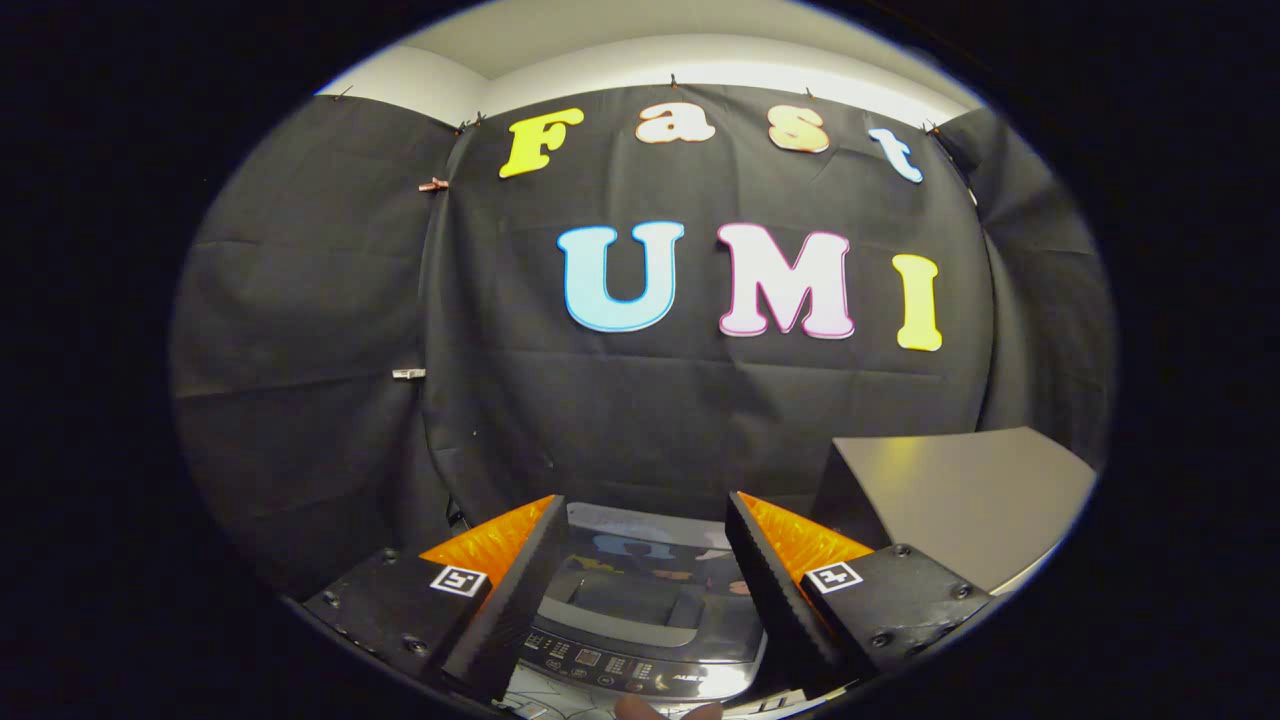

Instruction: Put the clothes into the washing machine and then close the washing machine lid.

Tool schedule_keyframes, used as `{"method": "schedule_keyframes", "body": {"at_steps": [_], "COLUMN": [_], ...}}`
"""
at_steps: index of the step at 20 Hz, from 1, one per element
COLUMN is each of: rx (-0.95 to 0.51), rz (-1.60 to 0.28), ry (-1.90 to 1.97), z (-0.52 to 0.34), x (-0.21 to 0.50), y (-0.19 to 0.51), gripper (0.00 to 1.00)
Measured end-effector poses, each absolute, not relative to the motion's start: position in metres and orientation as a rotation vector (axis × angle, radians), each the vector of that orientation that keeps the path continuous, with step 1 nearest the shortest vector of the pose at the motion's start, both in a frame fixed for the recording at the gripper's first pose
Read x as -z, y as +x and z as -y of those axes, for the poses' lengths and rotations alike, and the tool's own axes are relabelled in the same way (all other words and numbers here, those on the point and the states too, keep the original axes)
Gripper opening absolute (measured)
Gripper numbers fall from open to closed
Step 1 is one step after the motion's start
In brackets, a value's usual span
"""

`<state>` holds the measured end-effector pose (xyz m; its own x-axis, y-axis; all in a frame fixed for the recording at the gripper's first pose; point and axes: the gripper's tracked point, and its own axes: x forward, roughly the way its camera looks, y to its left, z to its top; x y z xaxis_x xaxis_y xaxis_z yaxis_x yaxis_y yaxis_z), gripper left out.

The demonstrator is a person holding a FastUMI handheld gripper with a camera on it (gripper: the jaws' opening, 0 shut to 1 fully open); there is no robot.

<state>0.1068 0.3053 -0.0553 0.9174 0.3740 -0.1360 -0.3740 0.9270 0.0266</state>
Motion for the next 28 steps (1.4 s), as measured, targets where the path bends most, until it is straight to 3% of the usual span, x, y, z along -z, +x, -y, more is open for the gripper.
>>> {"method": "schedule_keyframes", "body": {"at_steps": [28], "rx": [-0.096], "rz": [0.008], "ry": [0.046], "z": [-0.111], "x": [0.006], "y": [0.004], "gripper": [0.99]}}
